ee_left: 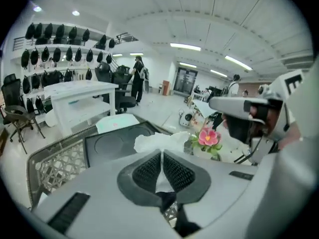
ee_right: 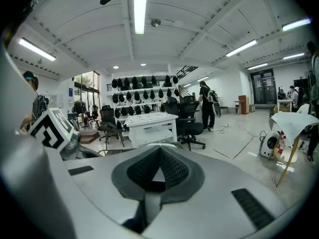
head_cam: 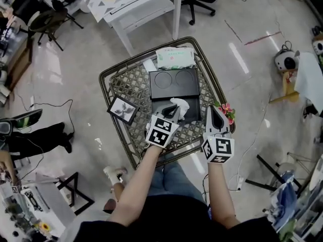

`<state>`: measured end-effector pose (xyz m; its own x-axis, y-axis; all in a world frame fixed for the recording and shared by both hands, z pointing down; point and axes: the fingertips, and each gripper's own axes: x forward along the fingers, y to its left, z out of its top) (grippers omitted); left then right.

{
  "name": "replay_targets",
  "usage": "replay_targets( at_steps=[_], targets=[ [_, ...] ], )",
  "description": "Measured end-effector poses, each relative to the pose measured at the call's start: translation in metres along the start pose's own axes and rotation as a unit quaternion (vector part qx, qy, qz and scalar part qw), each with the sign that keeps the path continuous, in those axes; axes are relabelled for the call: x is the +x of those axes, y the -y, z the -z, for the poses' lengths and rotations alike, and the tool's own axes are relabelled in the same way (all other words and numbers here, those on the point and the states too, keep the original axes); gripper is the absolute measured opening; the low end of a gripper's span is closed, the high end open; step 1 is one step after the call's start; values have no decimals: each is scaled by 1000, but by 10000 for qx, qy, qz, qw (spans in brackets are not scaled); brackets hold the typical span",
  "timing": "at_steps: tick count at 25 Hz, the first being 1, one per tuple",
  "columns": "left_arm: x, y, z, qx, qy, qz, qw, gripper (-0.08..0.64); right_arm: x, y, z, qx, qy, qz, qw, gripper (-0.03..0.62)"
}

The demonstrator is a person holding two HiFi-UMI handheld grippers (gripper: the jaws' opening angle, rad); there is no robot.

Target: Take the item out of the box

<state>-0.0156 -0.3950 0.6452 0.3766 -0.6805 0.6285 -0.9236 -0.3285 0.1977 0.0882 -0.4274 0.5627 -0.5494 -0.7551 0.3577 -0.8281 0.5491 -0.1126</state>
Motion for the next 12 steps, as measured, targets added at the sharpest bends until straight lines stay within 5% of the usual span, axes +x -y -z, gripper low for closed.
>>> replay_targets(
  at_steps=[5,12],
  targets=[
    [-66,-4,-53,59,1261,-140,9919,31,-19,-12,-17,-18,245,61,9997,2],
    [-160,-28,-103,215,2652,-687,9615,31,-45,-36,-50,-96,768,65,9970,2]
  ],
)
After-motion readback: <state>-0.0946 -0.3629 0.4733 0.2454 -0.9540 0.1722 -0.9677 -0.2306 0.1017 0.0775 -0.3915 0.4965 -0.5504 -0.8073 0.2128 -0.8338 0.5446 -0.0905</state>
